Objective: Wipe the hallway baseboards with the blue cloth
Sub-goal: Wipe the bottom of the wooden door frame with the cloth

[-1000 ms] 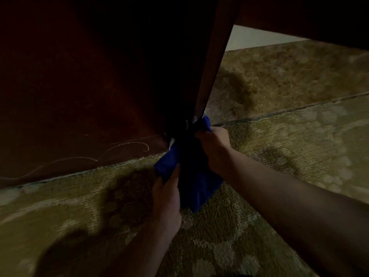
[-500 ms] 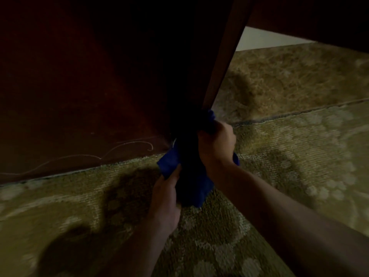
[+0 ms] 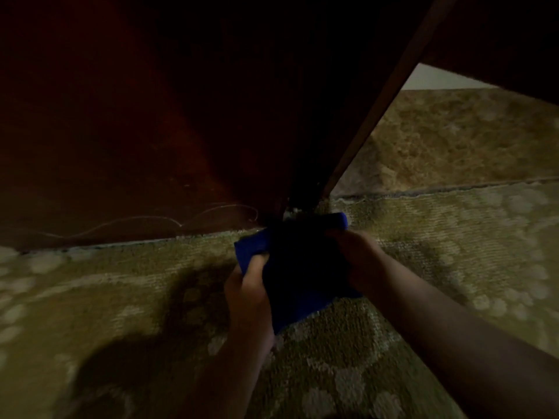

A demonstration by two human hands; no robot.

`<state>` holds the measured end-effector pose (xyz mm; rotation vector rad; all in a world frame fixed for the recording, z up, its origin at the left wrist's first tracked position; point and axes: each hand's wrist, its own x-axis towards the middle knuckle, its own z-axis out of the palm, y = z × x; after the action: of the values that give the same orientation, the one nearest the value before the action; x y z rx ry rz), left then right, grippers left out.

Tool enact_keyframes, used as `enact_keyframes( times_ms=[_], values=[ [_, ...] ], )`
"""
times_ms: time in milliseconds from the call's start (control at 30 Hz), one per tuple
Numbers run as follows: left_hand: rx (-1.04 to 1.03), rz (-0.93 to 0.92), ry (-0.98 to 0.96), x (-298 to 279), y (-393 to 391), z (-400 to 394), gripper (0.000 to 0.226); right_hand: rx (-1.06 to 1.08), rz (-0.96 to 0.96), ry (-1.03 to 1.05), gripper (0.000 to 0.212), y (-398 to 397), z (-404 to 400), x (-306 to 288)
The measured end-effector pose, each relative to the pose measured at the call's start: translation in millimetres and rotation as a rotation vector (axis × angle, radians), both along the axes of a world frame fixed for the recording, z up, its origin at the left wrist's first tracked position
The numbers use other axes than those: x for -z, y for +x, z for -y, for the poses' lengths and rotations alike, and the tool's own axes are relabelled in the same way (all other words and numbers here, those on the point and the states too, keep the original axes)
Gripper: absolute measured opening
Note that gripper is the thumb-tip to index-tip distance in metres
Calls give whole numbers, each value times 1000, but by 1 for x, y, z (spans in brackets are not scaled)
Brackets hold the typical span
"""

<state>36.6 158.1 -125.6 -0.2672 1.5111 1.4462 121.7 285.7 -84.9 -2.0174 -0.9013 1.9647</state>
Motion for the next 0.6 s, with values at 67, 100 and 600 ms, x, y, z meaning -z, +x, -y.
enact_keyframes(
  times_ms=[67, 100, 600],
  values=[
    [-1, -79, 38, -7, -3, 2, 27, 62, -55, 10, 10, -9, 0, 3],
    [-2, -102, 47, -11, -2, 0, 28, 71, -68, 34, 5, -16, -3, 4],
    [31, 43, 126, -4, -4, -4, 20, -10, -49, 418, 6, -40, -4, -5]
  ],
)
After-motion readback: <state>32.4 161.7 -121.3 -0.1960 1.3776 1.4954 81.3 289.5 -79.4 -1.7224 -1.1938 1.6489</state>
